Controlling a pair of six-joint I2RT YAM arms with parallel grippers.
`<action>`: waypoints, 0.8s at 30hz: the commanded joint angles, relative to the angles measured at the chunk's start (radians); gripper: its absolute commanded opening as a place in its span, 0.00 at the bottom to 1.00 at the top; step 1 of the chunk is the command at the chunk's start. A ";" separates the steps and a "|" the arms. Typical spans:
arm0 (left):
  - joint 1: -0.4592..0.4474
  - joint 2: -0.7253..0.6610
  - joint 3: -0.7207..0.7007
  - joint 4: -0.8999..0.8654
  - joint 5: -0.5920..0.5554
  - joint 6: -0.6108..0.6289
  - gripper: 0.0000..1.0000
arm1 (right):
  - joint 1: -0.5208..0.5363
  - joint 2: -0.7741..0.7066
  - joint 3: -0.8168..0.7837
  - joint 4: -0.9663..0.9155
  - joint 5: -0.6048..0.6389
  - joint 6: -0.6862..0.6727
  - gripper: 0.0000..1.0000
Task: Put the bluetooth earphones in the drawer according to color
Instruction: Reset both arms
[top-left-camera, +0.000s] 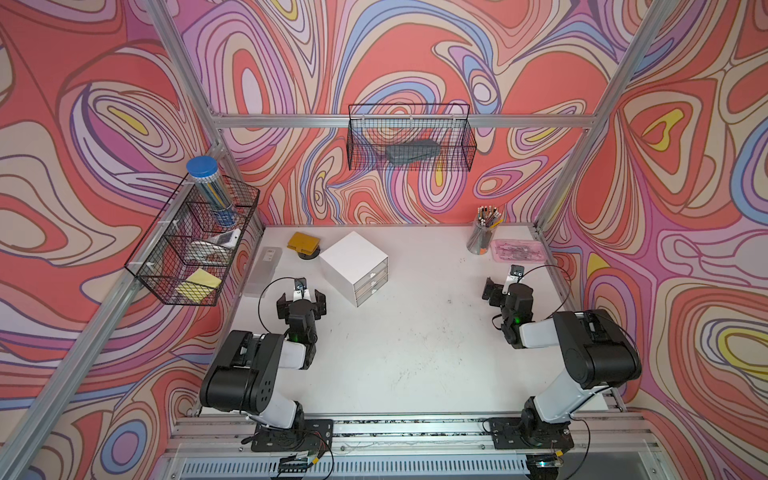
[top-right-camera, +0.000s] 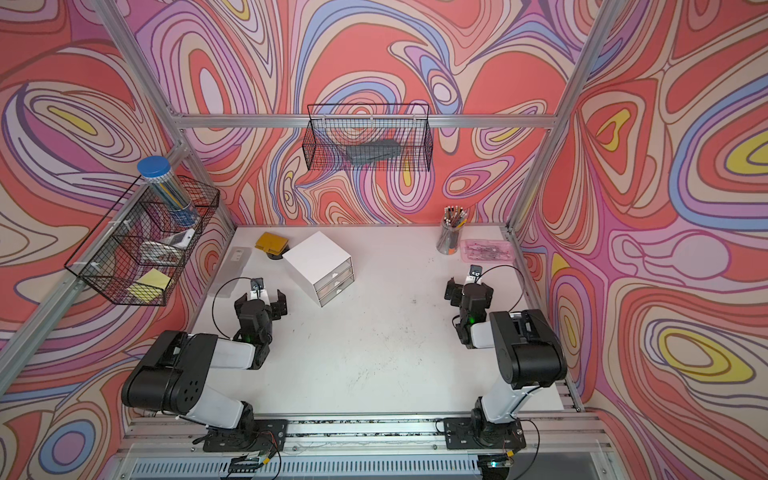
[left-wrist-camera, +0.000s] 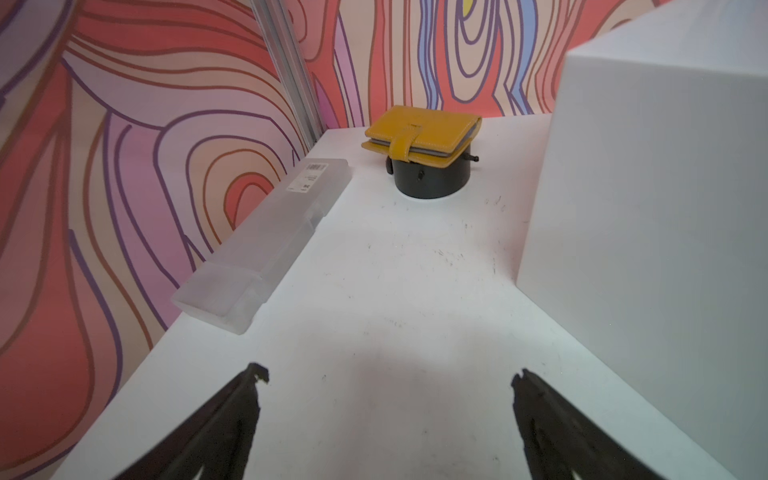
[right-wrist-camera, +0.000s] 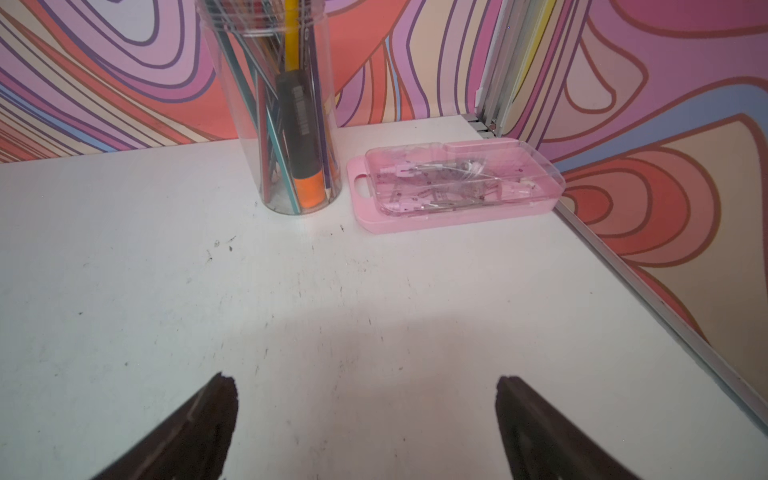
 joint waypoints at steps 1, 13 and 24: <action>0.013 0.026 0.012 0.051 0.067 -0.018 0.99 | -0.008 0.009 0.003 0.090 -0.006 -0.001 0.98; 0.013 0.011 0.072 -0.090 0.070 -0.027 0.99 | -0.007 0.015 0.002 0.109 0.001 -0.005 0.98; 0.008 0.014 0.068 -0.081 0.085 -0.014 0.99 | -0.007 0.016 0.001 0.109 0.001 -0.005 0.98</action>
